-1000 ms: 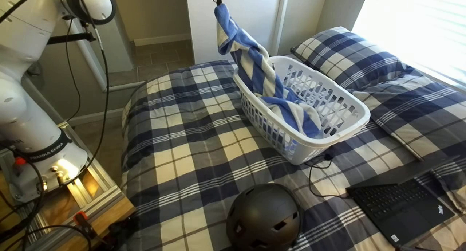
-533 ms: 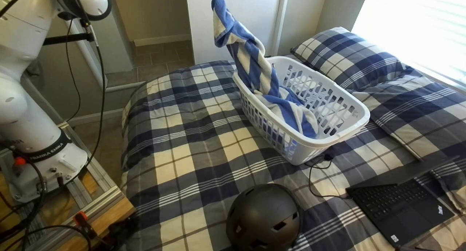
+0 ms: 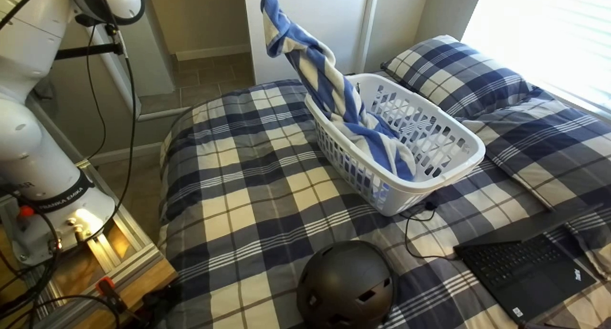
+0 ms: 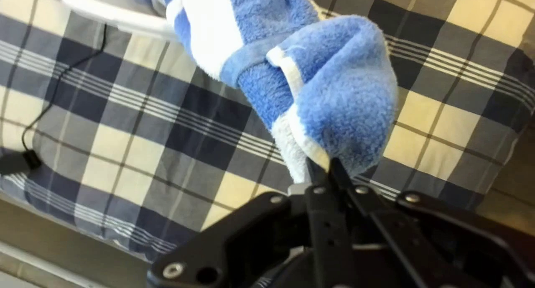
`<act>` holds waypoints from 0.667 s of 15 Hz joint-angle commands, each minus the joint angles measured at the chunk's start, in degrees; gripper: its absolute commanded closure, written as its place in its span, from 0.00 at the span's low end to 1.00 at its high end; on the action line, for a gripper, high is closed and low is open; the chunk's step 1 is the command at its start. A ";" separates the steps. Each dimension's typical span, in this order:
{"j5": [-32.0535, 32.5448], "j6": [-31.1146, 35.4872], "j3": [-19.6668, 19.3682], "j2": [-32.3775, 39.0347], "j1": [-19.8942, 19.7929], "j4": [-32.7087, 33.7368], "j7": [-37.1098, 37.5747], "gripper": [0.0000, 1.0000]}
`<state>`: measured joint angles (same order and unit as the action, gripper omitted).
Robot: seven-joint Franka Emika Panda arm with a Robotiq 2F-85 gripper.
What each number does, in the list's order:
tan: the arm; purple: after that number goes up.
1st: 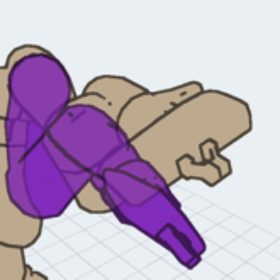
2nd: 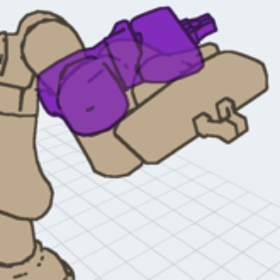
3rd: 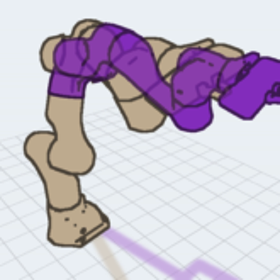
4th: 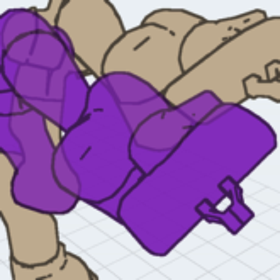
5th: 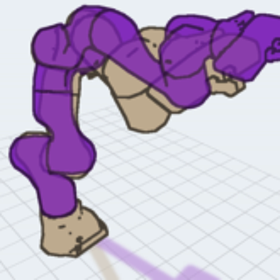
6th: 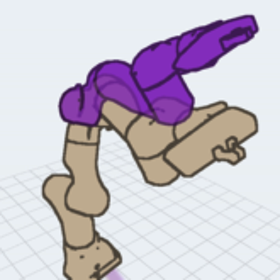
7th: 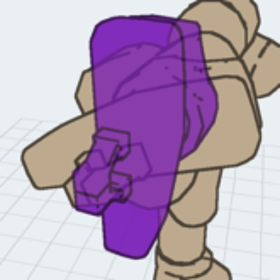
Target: Remove the towel from the basket
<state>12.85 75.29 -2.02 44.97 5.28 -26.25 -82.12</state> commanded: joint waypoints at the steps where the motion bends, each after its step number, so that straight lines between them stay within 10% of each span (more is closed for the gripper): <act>1: 1.07 -1.97 1.52 -0.85 7.30 1.47 -3.84 0.99; 10: 0.41 -4.59 5.01 -5.30 20.30 0.03 -14.96 0.99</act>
<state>13.15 72.34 0.78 42.22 23.85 -26.06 -91.75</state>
